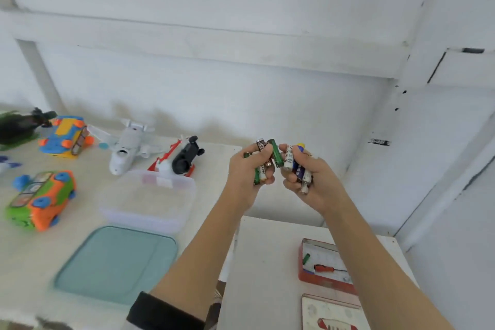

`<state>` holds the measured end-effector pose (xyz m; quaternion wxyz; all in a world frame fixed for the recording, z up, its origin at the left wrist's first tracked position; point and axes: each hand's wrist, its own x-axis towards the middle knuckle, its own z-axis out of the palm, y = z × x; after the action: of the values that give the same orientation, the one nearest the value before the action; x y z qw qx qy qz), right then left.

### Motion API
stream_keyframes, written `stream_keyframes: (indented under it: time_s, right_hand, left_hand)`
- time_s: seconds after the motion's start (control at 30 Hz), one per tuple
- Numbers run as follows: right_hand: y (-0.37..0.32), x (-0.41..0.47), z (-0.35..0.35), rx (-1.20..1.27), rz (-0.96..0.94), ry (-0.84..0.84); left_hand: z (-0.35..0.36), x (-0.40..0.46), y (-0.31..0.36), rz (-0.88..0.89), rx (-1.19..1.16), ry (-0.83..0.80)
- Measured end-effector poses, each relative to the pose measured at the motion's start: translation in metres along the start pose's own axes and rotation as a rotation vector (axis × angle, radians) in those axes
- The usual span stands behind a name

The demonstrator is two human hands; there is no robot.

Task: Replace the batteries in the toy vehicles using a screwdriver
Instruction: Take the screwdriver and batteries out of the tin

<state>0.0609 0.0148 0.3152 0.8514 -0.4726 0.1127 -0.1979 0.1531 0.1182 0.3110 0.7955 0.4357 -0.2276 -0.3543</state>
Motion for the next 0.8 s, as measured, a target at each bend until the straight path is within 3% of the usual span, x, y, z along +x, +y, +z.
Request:
stream_keyframes:
  time_s: [0.3,0.67,0.8]
  right_hand:
    - [0.081,-0.003,0.128,-0.152,0.054,-0.035]
    - [0.15,-0.026,0.174,-0.934,0.314,-0.069]
    - [0.177,-0.022,0.187,-1.116,0.305,-0.021]
  left_hand:
    - [-0.134,-0.063,0.085,-0.019,0.229,-0.003]
    - [-0.236,-0.112,0.088,-0.21,0.856,-0.05]
    - [-0.258,-0.109,0.087,-0.25,1.127,-0.107]
